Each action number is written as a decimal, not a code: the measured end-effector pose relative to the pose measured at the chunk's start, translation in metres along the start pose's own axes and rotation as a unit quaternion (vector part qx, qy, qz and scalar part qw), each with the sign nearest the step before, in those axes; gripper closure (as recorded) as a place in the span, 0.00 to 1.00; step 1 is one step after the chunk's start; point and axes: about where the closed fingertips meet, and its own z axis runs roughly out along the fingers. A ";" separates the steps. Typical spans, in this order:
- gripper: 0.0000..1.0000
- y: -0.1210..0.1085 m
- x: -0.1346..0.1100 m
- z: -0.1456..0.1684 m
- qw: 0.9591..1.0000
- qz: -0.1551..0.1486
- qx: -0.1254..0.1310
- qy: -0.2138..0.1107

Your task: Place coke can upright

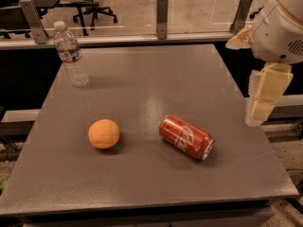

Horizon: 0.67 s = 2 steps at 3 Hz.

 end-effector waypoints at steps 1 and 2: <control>0.00 -0.004 -0.020 0.009 0.996 -0.087 -0.012 -0.023; 0.00 0.004 -0.039 0.026 0.975 -0.212 -0.029 -0.060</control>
Offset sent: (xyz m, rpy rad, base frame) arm -0.0063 0.0531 -0.0270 -0.0075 -0.0624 0.7316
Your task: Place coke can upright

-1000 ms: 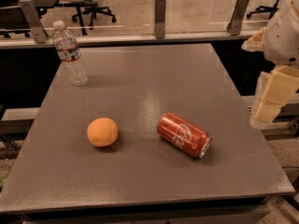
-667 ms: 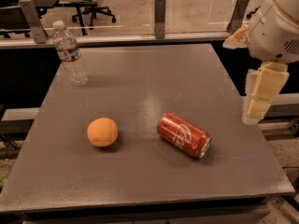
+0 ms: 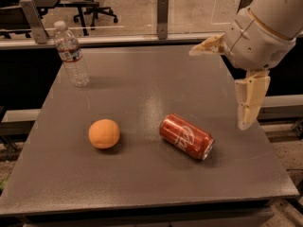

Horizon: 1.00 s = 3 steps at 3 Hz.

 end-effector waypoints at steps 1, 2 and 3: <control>0.00 0.004 -0.009 0.011 0.995 -0.096 -0.011 -0.018; 0.00 0.011 -0.022 0.018 0.981 -0.190 -0.018 -0.032; 0.00 0.025 -0.037 0.028 0.947 -0.319 -0.029 -0.035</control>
Offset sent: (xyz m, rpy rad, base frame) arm -0.0377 0.0272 -0.0243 -0.0618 -0.1467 0.7886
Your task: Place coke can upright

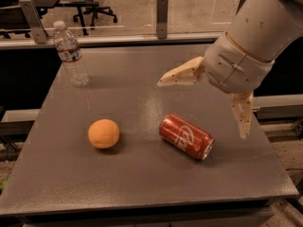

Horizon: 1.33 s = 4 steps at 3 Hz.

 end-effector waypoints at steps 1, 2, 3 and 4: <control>0.00 0.003 -0.011 0.007 0.995 -0.096 -0.015 0.007; 0.00 0.007 -0.015 0.017 0.980 -0.191 -0.051 0.015; 0.00 0.005 -0.013 0.016 0.975 -0.213 -0.052 0.022; 0.00 0.005 -0.013 0.016 0.975 -0.213 -0.052 0.022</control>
Offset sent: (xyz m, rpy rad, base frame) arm -0.0169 0.0008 -0.0349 -0.2621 -0.1337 0.5960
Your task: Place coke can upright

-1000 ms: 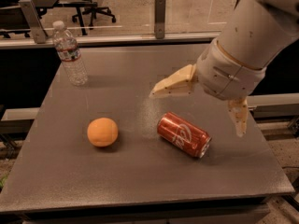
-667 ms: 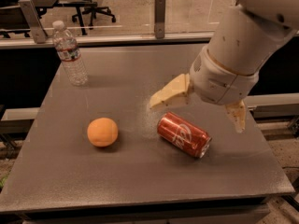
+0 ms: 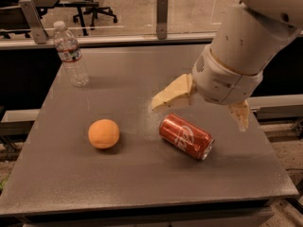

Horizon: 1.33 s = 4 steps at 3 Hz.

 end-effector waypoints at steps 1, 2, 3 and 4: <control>0.00 -0.006 0.004 0.008 0.998 -0.050 -0.026 -0.017; 0.00 -0.013 0.008 0.020 0.989 -0.128 -0.057 -0.046; 0.00 -0.016 0.010 0.030 0.976 -0.194 -0.071 -0.067; 0.00 -0.013 0.005 0.042 0.954 -0.273 -0.079 -0.090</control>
Offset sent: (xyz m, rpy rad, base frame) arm 0.0086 0.0144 -0.0317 -0.2466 0.1326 0.4919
